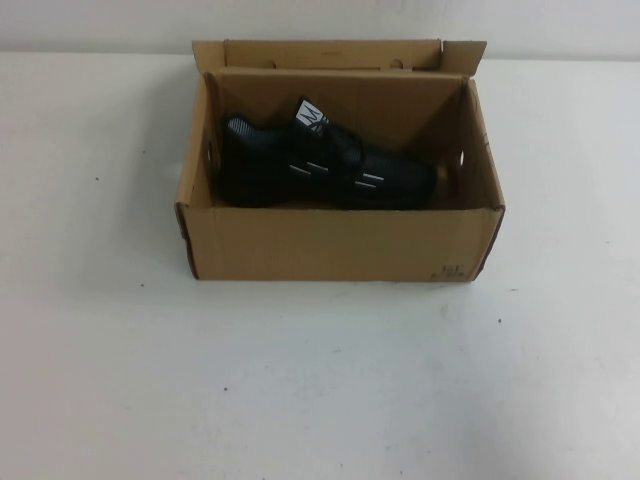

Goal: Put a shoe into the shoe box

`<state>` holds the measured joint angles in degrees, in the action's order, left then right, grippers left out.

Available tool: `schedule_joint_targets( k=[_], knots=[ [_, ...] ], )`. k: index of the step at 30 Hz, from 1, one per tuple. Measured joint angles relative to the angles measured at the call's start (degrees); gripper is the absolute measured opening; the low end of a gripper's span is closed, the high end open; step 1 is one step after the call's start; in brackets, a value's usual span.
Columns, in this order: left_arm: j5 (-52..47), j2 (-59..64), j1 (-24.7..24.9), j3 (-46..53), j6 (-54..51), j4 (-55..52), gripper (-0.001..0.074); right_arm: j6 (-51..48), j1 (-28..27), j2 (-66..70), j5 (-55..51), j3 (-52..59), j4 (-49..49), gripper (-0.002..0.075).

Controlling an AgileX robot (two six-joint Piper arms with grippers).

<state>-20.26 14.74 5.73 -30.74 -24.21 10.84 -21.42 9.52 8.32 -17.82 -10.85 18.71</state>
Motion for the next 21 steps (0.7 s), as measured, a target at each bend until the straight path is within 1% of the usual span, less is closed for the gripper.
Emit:
schedule_joint_targets(
  k=[3, 5, 7, 10, 12, 17, 19, 21],
  knots=[
    [8.9, -4.6, 0.0, 9.9, 9.5, -8.4, -0.0001, 0.0, 0.0, 0.0, 0.0, 0.0, 0.0, -0.0015],
    [13.4, -8.5, 0.0, 16.3, 12.4, -10.8, -0.0001, 0.0, 0.0, 0.0, 0.0, 0.0, 0.0, -0.0015],
    [15.4, -12.0, 0.0, 22.1, 13.9, -10.8, -0.0001, 0.0, 0.0, 0.0, 0.0, 0.0, 0.0, -0.0015],
    [15.8, -15.0, 0.0, 29.8, 16.0, -9.6, -0.0001, 0.0, 0.0, 0.0, 0.0, 0.0, 0.0, -0.0015],
    [12.1, -15.2, 0.0, 31.8, 17.2, -8.9, -0.0001, 0.0, 0.0, 0.0, 0.0, 0.0, 0.0, -0.0015],
    [0.4, -15.2, 0.0, 32.2, 17.9, -9.0, -0.0001, 0.0, 0.0, 0.0, -0.2, 0.0, 0.0, -0.0016],
    [-1.7, -15.2, 0.0, 32.3, 18.0, -9.0, -0.0001, 0.0, 0.0, 0.0, -0.2, 0.0, 0.0, -0.0017],
    [-1.8, -15.3, 0.0, 32.3, 18.1, -9.0, -0.0001, 0.0, 0.0, 0.0, -0.2, 0.0, 0.0, -0.0017]
  ],
)
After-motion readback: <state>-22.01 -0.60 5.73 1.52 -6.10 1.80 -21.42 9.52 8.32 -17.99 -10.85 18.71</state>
